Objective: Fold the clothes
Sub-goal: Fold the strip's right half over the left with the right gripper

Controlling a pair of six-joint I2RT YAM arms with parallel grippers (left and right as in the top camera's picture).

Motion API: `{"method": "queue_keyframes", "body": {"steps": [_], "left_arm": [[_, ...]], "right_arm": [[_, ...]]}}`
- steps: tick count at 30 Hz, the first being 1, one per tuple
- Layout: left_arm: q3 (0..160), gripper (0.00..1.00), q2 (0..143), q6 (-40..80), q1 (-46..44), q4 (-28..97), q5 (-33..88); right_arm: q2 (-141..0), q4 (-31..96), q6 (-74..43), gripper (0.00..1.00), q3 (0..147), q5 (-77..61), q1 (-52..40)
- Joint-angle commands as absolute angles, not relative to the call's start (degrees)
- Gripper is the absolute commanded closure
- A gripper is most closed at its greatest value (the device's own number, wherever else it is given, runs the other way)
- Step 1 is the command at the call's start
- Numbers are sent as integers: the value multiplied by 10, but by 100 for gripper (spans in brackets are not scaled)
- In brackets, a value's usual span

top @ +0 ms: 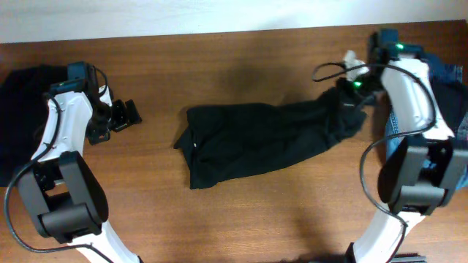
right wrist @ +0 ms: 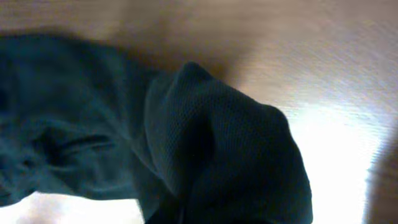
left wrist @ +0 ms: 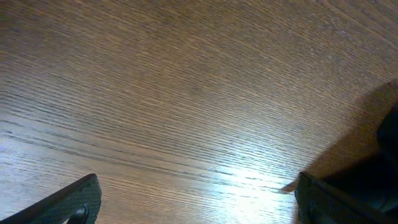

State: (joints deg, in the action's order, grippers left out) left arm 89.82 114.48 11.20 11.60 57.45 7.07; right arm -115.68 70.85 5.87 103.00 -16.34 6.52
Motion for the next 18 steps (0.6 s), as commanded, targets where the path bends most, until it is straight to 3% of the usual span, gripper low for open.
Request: {"method": "queue_keyframes", "body": {"steps": [1,18], "left_arm": [[910,1,1127,109,121,575,71],[910,1,1127,109,121,578,70]], "right_arm": [[-1155,712,30,96,1058,-169,5],[-1155,618,-141,96,1061,-174,-265]]}}
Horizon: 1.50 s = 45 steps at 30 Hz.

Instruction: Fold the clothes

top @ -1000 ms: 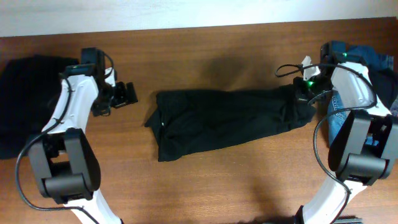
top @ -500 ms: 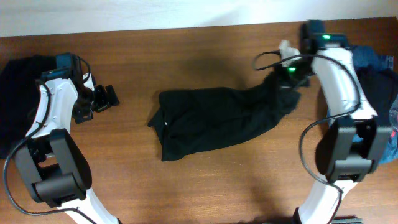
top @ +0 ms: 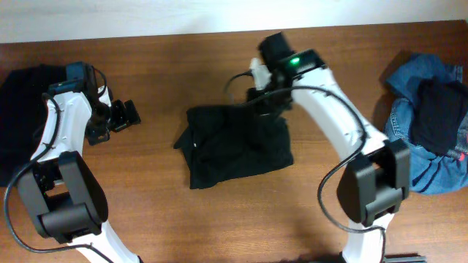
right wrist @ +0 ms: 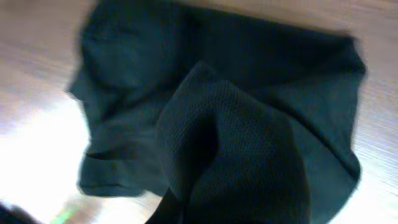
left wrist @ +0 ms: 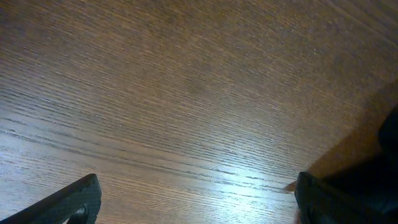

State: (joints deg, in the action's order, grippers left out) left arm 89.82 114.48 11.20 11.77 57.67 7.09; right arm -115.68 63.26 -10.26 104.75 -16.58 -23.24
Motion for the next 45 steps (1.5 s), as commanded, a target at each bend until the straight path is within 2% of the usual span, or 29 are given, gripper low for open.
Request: {"method": "queue_keyframes", "body": {"steps": [1,6,10,20,21,23,27,34,37,40,41,44,45], "left_arm": [[910,1,1127,109,122,578,70],[910,1,1127,109,122,581,70],[910,1,1127,109,122,586,70],[910,1,1127,109,122,586,71],[910,1,1127,109,122,586,71],[910,1,1127,109,122,586,71],[910,1,1127,109,122,586,71],[910,1,1127,109,122,586,80],[910,2,1127,109,122,586,104],[919,11,1126,108,121,587,169],[923,17,1126,106,121,588,188],[937,39,1119,86,116,594,241],[940,52,1115,80,110,595,255]], "right_arm": [[-1155,606,-141,96,1061,-174,-278],[-1157,569,-140,96,1061,-165,-327],[-1157,573,-138,96,1060,-98,-354],[-1160,574,-123,95,1059,-81,-367],[-1161,574,-123,92,1059,-81,-367],[-1165,576,-123,74,1059,-82,-367],[-1179,580,-123,30,1059,-95,-368],[-1182,566,-81,20,1062,-143,-366],[-1174,572,-77,19,1062,-144,-353],[-1159,585,-78,19,1062,-144,-326],[-1152,591,-78,19,1062,-144,-312],[-1138,612,-78,18,1062,-144,-271],[-1136,622,-78,17,1062,-144,-253]]}}
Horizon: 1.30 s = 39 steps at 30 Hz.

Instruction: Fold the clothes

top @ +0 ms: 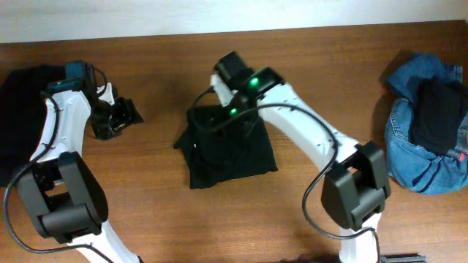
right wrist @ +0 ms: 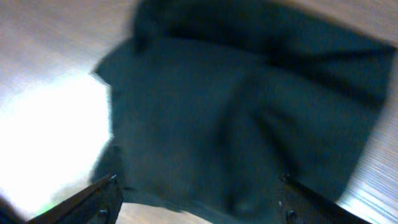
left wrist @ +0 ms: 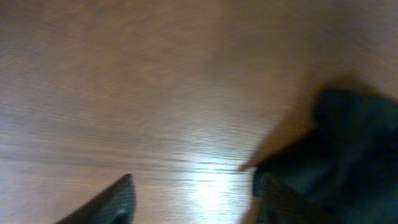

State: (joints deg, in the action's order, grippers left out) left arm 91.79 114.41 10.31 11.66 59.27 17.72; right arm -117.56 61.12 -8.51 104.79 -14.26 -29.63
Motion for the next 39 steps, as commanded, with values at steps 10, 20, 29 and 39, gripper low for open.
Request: {"method": "queue_keyframes", "body": {"steps": [10,20,29,39], "left_arm": [[941,99,1099,73,-59,578,207],[937,94,1099,131,-208,576,61],[911,89,1124,228,-259,567,-54],[908,79,1232,246,-259,492,-54]], "right_arm": [[-1137,715,-77,2,1062,-93,-91],[-1137,742,-73,1,1061,3,6],[-1137,748,-73,1,1061,3,30],[-1137,748,-73,1,1061,3,30]]}}
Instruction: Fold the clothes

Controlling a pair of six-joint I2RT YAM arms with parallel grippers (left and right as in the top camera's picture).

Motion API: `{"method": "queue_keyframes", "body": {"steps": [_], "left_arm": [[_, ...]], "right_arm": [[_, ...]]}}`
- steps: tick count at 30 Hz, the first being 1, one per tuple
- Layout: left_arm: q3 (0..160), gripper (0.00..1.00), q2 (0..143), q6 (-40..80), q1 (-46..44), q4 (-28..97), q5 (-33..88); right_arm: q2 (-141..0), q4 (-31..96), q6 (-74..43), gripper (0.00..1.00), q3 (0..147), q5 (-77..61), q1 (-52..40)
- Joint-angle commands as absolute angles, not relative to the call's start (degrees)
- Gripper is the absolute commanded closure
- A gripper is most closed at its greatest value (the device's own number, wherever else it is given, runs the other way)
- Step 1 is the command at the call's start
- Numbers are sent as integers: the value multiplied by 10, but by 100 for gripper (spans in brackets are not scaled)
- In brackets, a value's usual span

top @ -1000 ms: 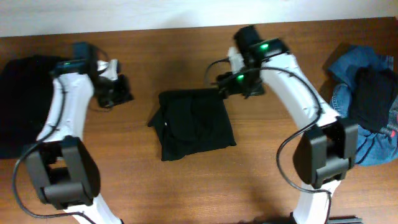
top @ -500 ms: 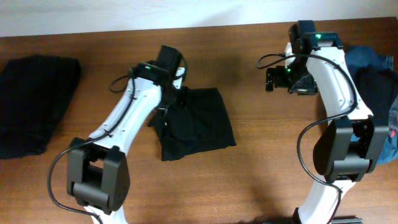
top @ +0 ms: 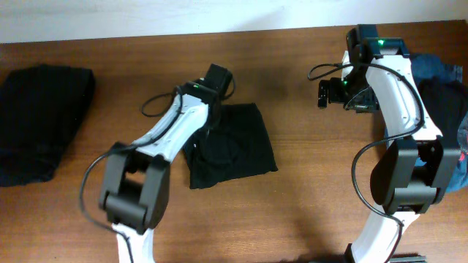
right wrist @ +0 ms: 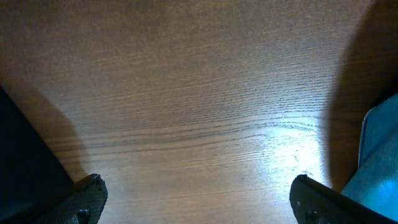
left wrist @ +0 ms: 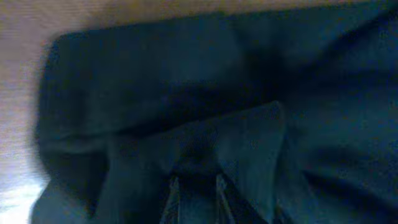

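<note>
A black garment (top: 238, 146) lies folded into a rough square at the table's middle. My left arm reaches across to its upper left part, where the left gripper (top: 210, 113) sits down on the cloth. In the left wrist view dark fabric (left wrist: 155, 93) fills the frame. There the left gripper (left wrist: 194, 200) has its narrow fingers close together with a raised fold pinched between them. My right gripper (top: 329, 94) hangs open over bare wood at the upper right, apart from the garment. Its fingers (right wrist: 84, 196) stand wide with nothing between them.
A folded black pile (top: 40, 120) lies at the far left edge. A heap of blue denim (top: 446, 80) with a dark item on it sits at the far right, its edge showing as blue cloth (right wrist: 382, 155). Brown wooden table (top: 329, 190) surrounds the garment.
My left gripper has gone from open over bare wood at the left to shut on the garment's upper left. The right gripper, open above the garment then, is now at the upper right.
The garment lay stretched long, its right end held by my right gripper at the far right. Then that end was over the garment's middle, then the right gripper was open above a square fold. Now the left gripper pinches the cloth.
</note>
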State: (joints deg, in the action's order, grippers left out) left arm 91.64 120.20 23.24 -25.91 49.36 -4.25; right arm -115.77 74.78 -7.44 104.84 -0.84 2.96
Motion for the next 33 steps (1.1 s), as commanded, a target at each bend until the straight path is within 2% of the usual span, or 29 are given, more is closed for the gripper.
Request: {"method": "queue_keyframes", "body": {"steps": [1,10,15,20,21,26,30,33], "left_arm": [[908,79,1237,246,-258,493,-54],[982,77,1165,244,-258,570,-54],[1004,66,1095,252,-259,619,-52],[993,63,1090,255,-267,689,-23],[984,59,1090,255,-270,691,-23],[901,57,1091,262,-294,649,-23],[823,45,1091,274,-312,595,-23],[776,43,1091,277,-314,552,-18]], "right_arm": [[-1137,748,-73,1,1061,3,30],[-1137,748,-73,1,1061,3,30],[-1137,748,-73,1,1061,3,30],[-1137,748,-73,1,1061,3,30],[-1137,748,-73,1,1061,3,30],[-1137,748,-73,1,1061,3,30],[-1137,748,-73,1,1061,3,30],[-1137,748,-73,1,1061,3,30]]}}
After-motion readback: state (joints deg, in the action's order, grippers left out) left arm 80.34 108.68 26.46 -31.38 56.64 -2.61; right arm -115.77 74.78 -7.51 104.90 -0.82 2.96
